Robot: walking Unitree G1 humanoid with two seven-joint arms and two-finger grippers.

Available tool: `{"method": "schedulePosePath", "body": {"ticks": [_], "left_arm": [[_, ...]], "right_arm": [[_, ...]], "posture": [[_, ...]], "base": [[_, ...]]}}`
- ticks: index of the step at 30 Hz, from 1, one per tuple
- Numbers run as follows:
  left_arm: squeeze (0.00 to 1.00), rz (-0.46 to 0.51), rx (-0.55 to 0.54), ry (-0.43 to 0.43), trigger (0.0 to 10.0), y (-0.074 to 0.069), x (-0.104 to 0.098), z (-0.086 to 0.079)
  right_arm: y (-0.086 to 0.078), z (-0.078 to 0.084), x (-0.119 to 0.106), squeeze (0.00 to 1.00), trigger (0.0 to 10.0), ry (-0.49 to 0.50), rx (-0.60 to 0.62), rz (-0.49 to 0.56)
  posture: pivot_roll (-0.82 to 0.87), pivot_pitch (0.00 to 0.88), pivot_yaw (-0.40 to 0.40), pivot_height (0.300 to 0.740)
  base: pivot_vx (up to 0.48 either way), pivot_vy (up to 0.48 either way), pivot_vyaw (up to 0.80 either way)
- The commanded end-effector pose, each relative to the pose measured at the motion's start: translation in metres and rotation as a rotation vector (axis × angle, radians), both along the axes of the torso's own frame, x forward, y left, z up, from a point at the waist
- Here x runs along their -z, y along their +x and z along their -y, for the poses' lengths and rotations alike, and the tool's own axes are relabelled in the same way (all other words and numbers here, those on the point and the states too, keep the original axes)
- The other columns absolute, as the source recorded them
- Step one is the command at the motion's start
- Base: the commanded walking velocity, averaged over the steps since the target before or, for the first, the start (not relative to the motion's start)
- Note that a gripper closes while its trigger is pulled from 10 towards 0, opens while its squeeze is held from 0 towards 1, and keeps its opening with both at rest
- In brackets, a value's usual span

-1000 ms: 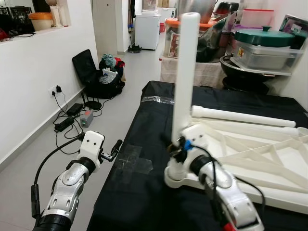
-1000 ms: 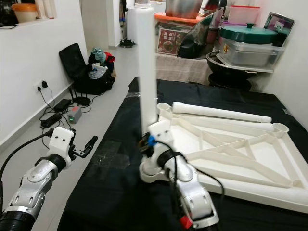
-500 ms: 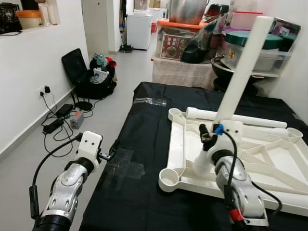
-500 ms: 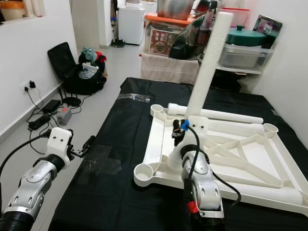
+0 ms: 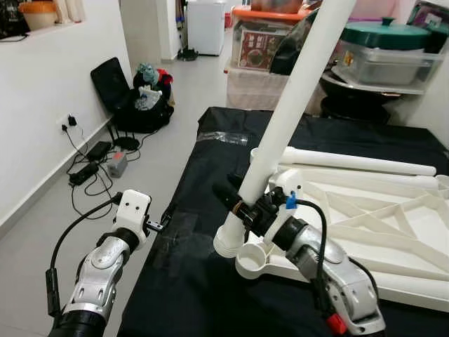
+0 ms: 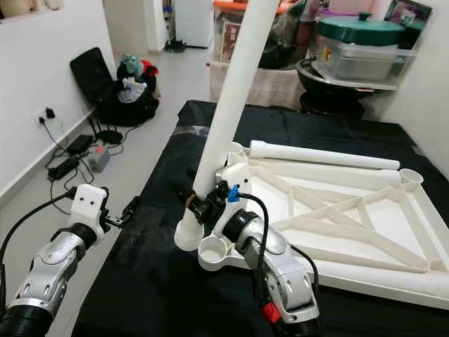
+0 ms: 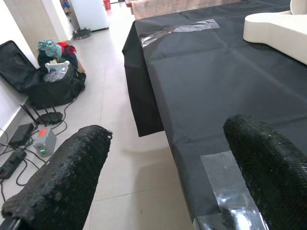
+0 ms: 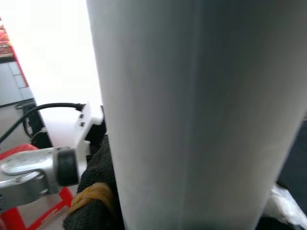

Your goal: Building children table

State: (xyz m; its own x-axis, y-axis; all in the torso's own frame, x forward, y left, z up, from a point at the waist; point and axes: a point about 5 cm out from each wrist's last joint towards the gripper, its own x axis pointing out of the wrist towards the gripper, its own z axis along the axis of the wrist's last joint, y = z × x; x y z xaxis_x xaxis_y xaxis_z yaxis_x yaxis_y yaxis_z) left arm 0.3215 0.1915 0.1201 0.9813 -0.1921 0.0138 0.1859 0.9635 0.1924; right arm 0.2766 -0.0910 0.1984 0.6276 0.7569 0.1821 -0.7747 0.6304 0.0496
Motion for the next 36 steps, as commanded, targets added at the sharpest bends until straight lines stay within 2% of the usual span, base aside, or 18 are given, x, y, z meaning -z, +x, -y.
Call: {"method": "schedulePosePath", "body": {"ticks": [1,5,6,9,12,13,16,18,23,29,32,34,36], "left_arm": [[0.00,-0.006,-0.005,0.006,10.0,0.000,0.002,-0.002],[0.00,-0.007,-0.010,0.006,10.0,0.000,0.002,-0.003],[0.00,-0.013,-0.014,0.003,10.0,-0.002,0.004,-0.004],[0.00,-0.015,-0.014,0.003,10.0,-0.002,0.005,-0.004],[0.00,-0.021,-0.011,0.001,10.0,-0.002,0.006,-0.003],[0.00,-0.025,-0.010,0.001,10.0,-0.002,0.007,-0.003],[0.00,-0.026,-0.010,0.001,10.0,-0.002,0.007,-0.003],[0.00,-0.030,-0.011,0.000,10.0,-0.002,0.007,-0.004],[0.00,-0.035,-0.011,0.001,10.0,-0.002,0.008,-0.005],[0.00,-0.037,-0.004,0.004,10.0,0.000,0.008,-0.004],[0.00,-0.034,-0.001,0.006,10.0,0.001,0.007,-0.004],[0.00,-0.031,-0.002,0.008,10.0,0.002,0.006,-0.005],[0.00,-0.031,-0.002,0.009,10.0,0.002,0.006,-0.005]], "right_arm": [[-0.002,-0.002,-0.004,0.00,10.0,-0.010,-0.030,0.034],[0.000,0.000,-0.002,0.00,10.0,-0.026,-0.029,0.032],[0.010,0.013,-0.001,0.00,10.0,-0.018,0.007,0.017],[0.013,0.018,0.000,0.00,10.0,-0.011,0.019,0.012],[0.022,0.037,0.002,0.00,10.0,0.087,0.091,-0.046],[0.024,0.044,0.006,0.00,10.0,0.153,0.131,-0.094],[0.024,0.048,0.009,0.00,10.0,0.183,0.138,-0.119],[0.020,0.053,0.019,0.00,10.0,0.247,0.148,-0.176],[0.016,0.056,0.028,0.00,10.0,0.293,0.159,-0.211],[0.012,0.049,0.037,0.00,10.0,0.281,0.164,-0.219],[0.013,0.049,0.043,0.00,10.0,0.238,0.187,-0.210],[0.014,0.050,0.048,0.00,10.0,0.165,0.214,-0.197],[0.015,0.051,0.050,0.00,10.0,0.156,0.222,-0.197]], "posture": [[0.09,0.000,-0.076,0.740],[0.10,0.000,-0.079,0.740],[0.09,0.000,-0.078,0.740],[0.09,0.000,-0.078,0.740],[0.09,0.000,-0.075,0.740],[0.09,0.000,-0.075,0.740],[0.09,0.000,-0.075,0.740],[0.09,0.000,-0.072,0.740],[0.08,0.000,-0.066,0.740],[0.08,0.000,-0.059,0.740],[0.08,0.000,-0.056,0.740],[0.09,0.000,-0.056,0.740],[0.09,0.000,-0.057,0.740]], "base": [[0.000,0.000,0.00],[0.000,0.000,0.00],[0.000,0.000,0.00],[0.000,0.000,0.00],[0.000,0.000,0.00],[0.000,0.000,0.00],[0.000,0.000,0.00],[0.000,0.000,0.00],[0.000,0.000,0.00],[0.000,0.000,0.00],[0.000,0.000,0.00],[0.000,0.000,0.00],[0.000,0.000,0.00]]}}
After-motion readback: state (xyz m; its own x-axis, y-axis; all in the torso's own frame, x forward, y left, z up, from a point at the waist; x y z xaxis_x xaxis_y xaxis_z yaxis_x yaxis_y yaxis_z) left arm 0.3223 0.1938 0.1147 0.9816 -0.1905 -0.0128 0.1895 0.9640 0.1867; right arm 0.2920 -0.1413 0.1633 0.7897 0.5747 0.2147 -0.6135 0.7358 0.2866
